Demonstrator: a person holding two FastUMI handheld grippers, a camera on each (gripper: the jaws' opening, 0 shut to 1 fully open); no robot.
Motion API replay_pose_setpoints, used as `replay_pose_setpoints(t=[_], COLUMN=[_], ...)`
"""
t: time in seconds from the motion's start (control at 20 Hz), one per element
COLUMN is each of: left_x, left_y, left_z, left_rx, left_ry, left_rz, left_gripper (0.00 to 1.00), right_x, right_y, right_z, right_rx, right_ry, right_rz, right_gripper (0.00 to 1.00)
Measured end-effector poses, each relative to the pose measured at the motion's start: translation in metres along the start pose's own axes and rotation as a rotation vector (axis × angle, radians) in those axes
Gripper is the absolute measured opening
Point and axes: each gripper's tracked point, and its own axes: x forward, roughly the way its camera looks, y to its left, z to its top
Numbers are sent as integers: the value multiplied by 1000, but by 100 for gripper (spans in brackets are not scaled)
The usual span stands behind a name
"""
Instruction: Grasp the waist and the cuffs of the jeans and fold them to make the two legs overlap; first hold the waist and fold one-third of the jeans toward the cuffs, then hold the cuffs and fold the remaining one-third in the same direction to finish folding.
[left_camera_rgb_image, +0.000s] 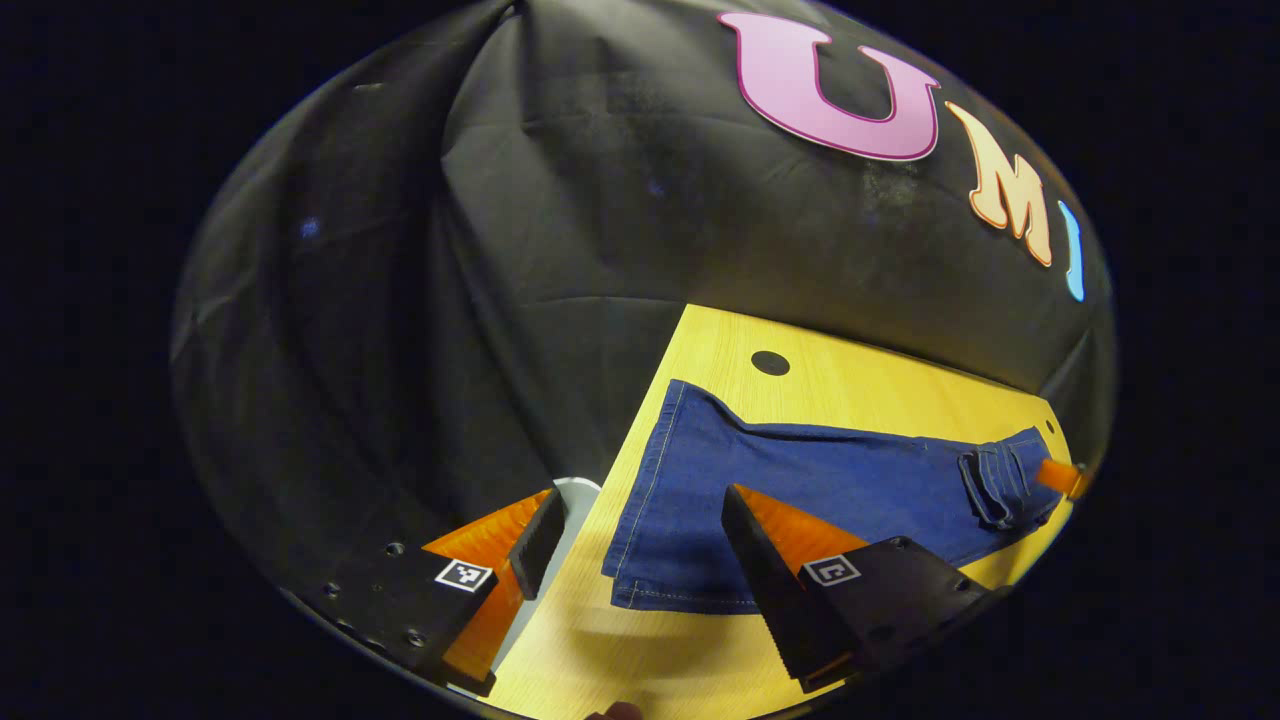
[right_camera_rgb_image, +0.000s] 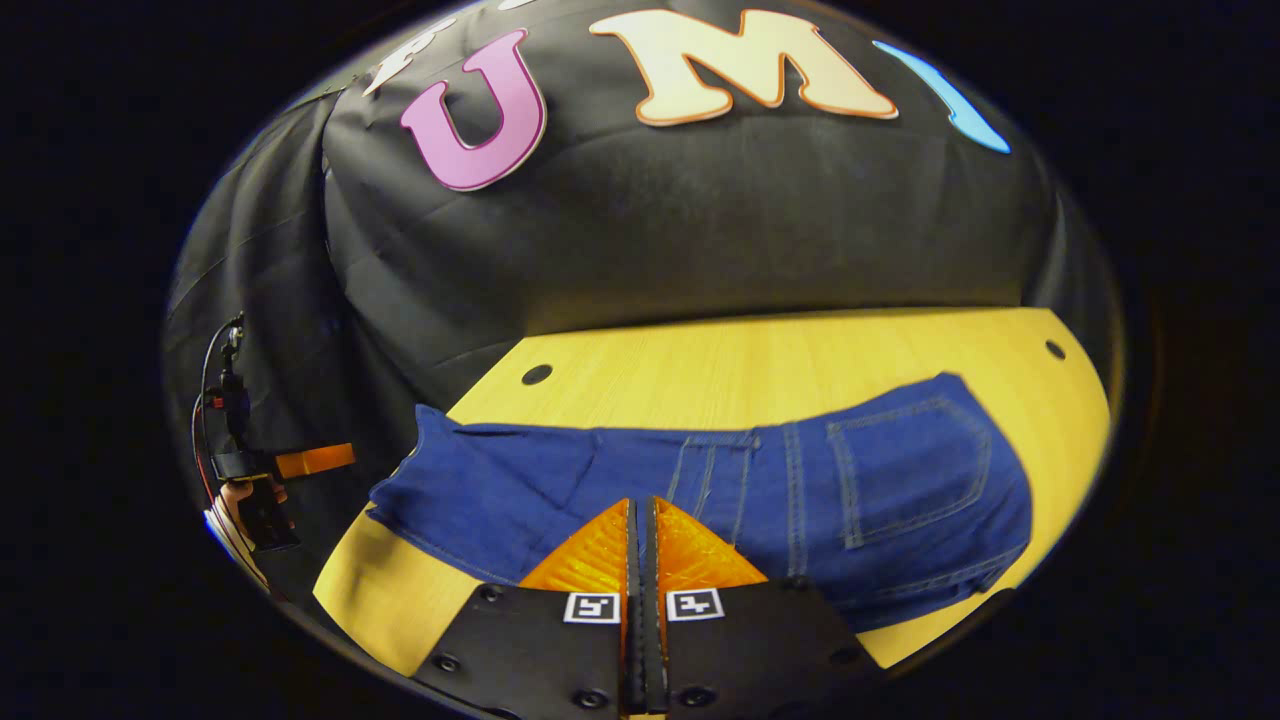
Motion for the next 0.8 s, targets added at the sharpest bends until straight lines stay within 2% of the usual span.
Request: replay_pose_setpoints(t=[0.2,0.25,0.35,0.4,0.6,0.65,0.7,0.8], left_x=[13,17,23,25,33,35,37,40], left_y=[3,6,6,7,10,11,10,7], left_z=[-16,-21,-30,-34,-46,-50,-55,-66], left_rx=[10,16,18,17,10,9,5,-9], left_ry=[52,72,107,124,187,198,211,235], left_rz=[-9,-7,-8,-9,-17,-17,-23,-37], left_gripper=[96,97,97,97,97,97,97,98], right_x=[-13,-19,-32,-38,-67,-77,-85,-103], right_y=[3,1,-7,-13,-36,-45,-54,-72], right_z=[-6,-5,0,6,29,35,41,52], right_rx=[-29,-27,-26,-22,-6,0,10,30], right_ry=[-1,-2,-6,-13,-74,-89,-104,-139], right_rz=[-13,-16,-38,-51,-104,-126,-149,-203], right_gripper=[0,3,4,9,80,87,100,98])
